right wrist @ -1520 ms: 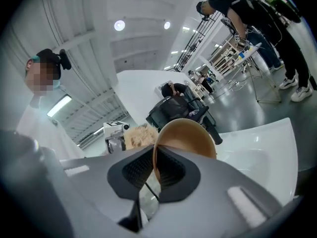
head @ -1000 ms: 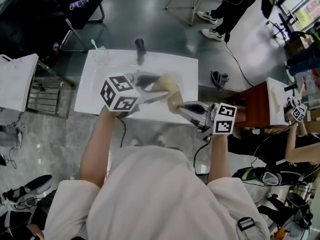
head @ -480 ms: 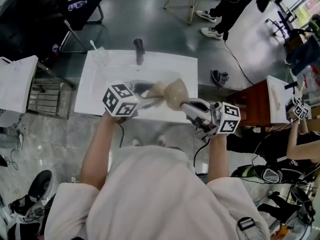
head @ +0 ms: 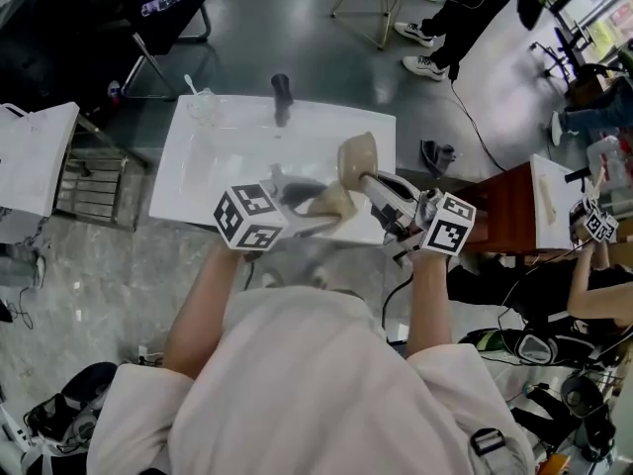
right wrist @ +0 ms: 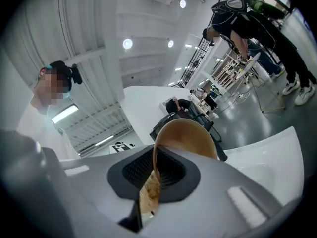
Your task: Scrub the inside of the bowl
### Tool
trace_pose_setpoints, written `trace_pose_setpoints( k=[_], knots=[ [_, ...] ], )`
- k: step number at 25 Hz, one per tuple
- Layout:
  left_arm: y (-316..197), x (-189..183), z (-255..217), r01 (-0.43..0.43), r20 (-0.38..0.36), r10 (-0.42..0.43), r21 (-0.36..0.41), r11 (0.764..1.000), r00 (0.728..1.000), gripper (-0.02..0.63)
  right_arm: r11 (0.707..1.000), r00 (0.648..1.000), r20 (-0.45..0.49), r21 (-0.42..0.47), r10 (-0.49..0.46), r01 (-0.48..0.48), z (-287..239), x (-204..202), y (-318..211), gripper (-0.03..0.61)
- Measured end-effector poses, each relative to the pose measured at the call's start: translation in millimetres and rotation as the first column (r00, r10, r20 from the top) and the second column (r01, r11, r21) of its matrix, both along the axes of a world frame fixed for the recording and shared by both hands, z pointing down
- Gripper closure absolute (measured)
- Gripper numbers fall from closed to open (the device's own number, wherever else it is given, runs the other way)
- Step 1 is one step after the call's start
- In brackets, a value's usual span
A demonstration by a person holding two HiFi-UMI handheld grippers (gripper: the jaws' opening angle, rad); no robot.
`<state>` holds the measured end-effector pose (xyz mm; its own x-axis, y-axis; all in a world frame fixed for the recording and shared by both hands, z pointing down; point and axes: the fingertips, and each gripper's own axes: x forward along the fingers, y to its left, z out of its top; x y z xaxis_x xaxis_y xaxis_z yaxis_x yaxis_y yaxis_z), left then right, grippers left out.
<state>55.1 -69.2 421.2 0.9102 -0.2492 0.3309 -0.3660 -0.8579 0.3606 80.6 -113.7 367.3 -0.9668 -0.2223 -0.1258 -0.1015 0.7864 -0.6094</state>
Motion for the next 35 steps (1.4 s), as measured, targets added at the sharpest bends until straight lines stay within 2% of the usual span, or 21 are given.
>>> trace_pose_setpoints(
  k=[4,8,10,13,18,21,29,35],
  knots=[
    [-2,-6,-20,0.004,0.014,-0.005,0.058,0.998,1.0,0.383,1.0,0.998,-0.058,0.016,0.027,-0.026,6,2,-1,0.56],
    [-16,-18,-47,0.054,-0.041,-0.05,0.103,0.993,0.998,0.384,1.0,0.995,-0.099,0.009,-0.003,0.004,15,-1,2,0.56],
    [-29,-26,-55,0.089,-0.043,-0.084,0.123,0.988,0.996,0.383,0.999,0.995,-0.094,-0.003,-0.036,0.036,17,-7,7,0.56],
    [-53,-38,-60,0.187,-0.054,-0.181,0.13,0.974,0.982,0.383,0.998,0.995,-0.081,-0.02,-0.065,0.064,19,-12,12,0.56],
    [-77,-52,-43,0.264,0.015,-0.268,0.14,0.954,0.963,0.383,0.996,0.997,-0.026,-0.049,-0.077,0.075,17,-4,12,0.56],
    [-80,-56,-29,0.265,0.058,-0.274,0.125,0.956,0.96,0.383,0.995,0.997,0.016,-0.066,-0.069,0.07,11,0,9,0.56],
    [-59,-46,0,0.239,0.083,-0.246,0.085,0.967,0.966,0.383,0.993,0.992,0.122,-0.116,0.017,-0.003,6,9,0,0.56],
    [-36,-25,4,0.201,0.073,-0.206,0.067,0.977,0.976,0.383,0.994,0.998,0.018,-0.09,0.063,-0.061,15,12,-4,0.56]
  ],
)
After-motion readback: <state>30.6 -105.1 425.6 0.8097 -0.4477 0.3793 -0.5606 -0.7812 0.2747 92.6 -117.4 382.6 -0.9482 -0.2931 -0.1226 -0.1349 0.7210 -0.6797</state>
